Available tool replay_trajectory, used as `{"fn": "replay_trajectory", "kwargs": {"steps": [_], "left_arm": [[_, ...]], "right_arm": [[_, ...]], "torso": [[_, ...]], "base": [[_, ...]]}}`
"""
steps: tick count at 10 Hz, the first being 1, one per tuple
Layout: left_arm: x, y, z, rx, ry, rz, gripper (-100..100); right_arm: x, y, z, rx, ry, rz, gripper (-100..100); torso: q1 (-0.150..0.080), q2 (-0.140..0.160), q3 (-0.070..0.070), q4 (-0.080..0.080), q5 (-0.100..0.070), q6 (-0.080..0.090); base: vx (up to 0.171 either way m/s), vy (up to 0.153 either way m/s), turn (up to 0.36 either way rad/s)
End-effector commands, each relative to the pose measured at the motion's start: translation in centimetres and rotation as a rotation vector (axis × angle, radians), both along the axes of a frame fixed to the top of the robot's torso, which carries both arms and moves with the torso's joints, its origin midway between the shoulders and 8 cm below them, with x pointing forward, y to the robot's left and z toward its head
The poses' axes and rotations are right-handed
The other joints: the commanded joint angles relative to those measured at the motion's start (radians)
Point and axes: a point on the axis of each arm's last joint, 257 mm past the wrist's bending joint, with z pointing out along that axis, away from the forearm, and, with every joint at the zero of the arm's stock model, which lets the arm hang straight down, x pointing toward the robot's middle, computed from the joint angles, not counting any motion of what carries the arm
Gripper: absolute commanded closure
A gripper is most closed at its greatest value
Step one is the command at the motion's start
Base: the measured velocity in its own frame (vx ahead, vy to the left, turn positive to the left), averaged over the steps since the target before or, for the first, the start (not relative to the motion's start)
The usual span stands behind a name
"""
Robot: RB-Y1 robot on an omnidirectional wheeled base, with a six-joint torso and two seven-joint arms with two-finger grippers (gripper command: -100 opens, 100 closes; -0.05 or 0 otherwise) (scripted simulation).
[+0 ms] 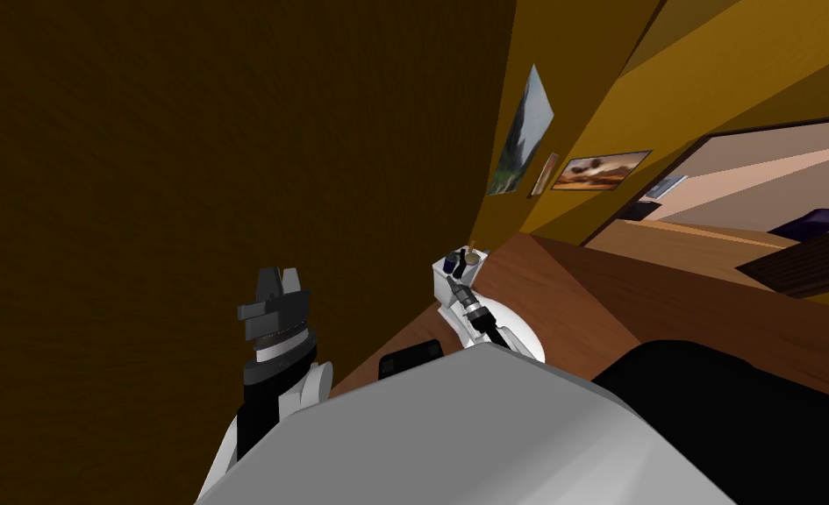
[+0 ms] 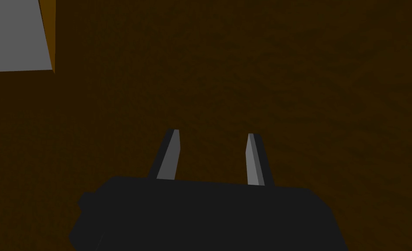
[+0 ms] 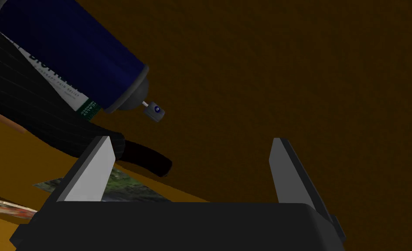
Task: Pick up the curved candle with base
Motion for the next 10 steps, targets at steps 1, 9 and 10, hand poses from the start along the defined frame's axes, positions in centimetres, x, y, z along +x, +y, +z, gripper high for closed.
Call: {"fn": "replay_trajectory", "kwargs": {"steps": [1,9,10], "left_arm": [[0.0,0.0,0.0,0.000,0.000,0.000,0],[0.0,0.0,0.0,0.000,0.000,0.000,0],[0.0,0.0,0.0,0.000,0.000,0.000,0]], "right_arm": [[0.0,-0.3,-1.5,-0.058,0.031,-0.005,-100],[0.6,-3.0,-4.5,-0.433,0.099,-0.005,-100],[0.8,-3.4,-4.5,-0.484,0.098,-0.004,-100]], "torso": [[0.000,0.000,0.000,0.000,0.000,0.000],[-0.001,-0.001,-0.001,0.000,0.000,0.000],[0.000,-0.001,-0.001,0.000,0.000,0.000]], "base": [[0.015,-0.007,-0.019],[0.025,-0.009,-0.033],[0.028,-0.011,-0.046]]}}
